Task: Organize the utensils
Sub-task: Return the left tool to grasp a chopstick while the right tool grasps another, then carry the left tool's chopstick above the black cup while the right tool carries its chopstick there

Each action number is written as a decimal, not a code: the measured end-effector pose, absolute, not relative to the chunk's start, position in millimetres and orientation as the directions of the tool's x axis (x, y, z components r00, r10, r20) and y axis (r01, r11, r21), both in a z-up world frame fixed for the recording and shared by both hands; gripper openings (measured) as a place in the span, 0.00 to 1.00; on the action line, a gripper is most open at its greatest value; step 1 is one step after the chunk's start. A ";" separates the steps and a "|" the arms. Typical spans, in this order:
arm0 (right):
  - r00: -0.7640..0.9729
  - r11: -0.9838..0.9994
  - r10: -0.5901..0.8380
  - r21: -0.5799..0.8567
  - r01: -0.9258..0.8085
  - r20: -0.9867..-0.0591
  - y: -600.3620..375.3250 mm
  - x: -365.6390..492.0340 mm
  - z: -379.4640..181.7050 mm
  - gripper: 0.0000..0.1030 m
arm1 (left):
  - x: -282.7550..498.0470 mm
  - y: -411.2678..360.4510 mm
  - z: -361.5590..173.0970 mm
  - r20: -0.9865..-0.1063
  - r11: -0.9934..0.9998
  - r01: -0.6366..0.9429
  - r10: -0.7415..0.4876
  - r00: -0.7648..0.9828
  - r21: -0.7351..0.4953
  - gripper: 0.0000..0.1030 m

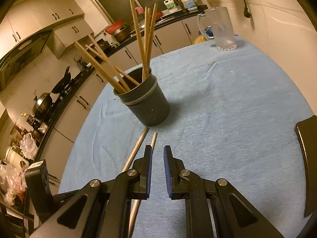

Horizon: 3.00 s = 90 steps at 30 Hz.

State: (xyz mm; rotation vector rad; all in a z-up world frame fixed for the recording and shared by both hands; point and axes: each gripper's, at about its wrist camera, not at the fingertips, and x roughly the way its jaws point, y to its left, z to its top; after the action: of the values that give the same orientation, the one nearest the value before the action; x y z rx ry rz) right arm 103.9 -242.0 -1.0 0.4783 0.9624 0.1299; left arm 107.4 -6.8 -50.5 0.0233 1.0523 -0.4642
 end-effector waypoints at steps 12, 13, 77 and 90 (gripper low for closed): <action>0.403 0.924 0.319 0.377 0.071 -0.858 -195.7 141.1 -43.6 0.15 | 80.4 23.2 -22.8 -0.808 0.878 0.411 -0.419 0.414 -0.245 0.10; 0.396 0.927 0.313 0.368 0.070 -0.863 -192.2 145.8 -45.9 0.15 | 82.0 23.7 -22.1 -0.807 0.877 0.410 -0.422 0.412 -0.249 0.10; 0.761 0.917 0.298 0.393 -0.061 -0.576 -208.8 86.9 90.2 0.07 | 119.8 2.5 93.5 -0.556 0.887 0.417 -0.453 0.697 -0.199 0.06; 0.784 0.918 0.281 0.394 -0.051 -0.553 -216.9 80.9 100.8 0.07 | 108.5 4.5 104.5 -0.546 0.879 0.435 -0.465 0.697 -0.194 0.06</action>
State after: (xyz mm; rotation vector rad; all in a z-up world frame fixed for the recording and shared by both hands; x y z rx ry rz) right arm 80.9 -216.9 100.8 0.3730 0.6483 0.1841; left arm 108.5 4.5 104.5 -0.0508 0.6230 -0.5023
